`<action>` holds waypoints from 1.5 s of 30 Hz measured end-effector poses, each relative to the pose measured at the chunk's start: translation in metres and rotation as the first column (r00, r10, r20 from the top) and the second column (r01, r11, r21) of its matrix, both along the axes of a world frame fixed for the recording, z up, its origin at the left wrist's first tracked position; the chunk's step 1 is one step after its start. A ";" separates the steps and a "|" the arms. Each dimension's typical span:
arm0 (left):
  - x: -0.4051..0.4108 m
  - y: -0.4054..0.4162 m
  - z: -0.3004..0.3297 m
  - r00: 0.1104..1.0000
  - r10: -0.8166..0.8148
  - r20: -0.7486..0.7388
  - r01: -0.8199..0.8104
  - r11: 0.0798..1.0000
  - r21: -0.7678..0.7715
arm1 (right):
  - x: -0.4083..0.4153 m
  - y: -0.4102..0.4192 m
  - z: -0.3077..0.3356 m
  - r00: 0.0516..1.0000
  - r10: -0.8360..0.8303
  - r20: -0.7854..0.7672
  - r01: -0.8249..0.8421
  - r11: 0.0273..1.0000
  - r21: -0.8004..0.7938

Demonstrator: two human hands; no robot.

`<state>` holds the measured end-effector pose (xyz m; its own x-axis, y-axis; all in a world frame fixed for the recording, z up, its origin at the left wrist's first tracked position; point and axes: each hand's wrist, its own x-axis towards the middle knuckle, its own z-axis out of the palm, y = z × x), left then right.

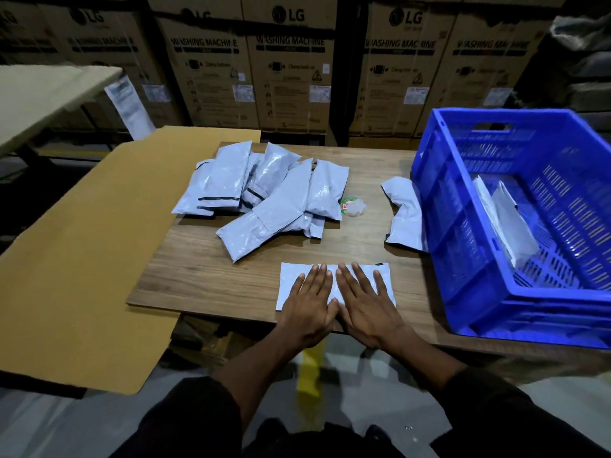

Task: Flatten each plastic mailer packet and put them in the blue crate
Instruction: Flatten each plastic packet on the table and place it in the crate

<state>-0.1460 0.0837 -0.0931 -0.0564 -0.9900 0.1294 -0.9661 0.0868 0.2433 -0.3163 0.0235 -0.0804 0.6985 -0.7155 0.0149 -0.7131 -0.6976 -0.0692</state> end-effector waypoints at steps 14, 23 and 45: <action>-0.011 0.009 0.003 0.991 0.083 -0.102 -0.077 0.995 0.058 | -0.008 0.007 0.003 0.994 0.058 -0.095 -0.066 0.995 -0.080; -0.006 -0.018 0.003 0.931 0.357 -0.073 -0.354 0.934 0.050 | 0.003 0.008 0.002 0.971 -0.138 0.196 0.111 0.984 0.139; 0.013 0.007 0.001 0.974 0.229 -0.004 -0.229 0.973 -0.017 | -0.007 -0.009 0.006 0.936 -0.352 -0.017 0.351 0.925 0.145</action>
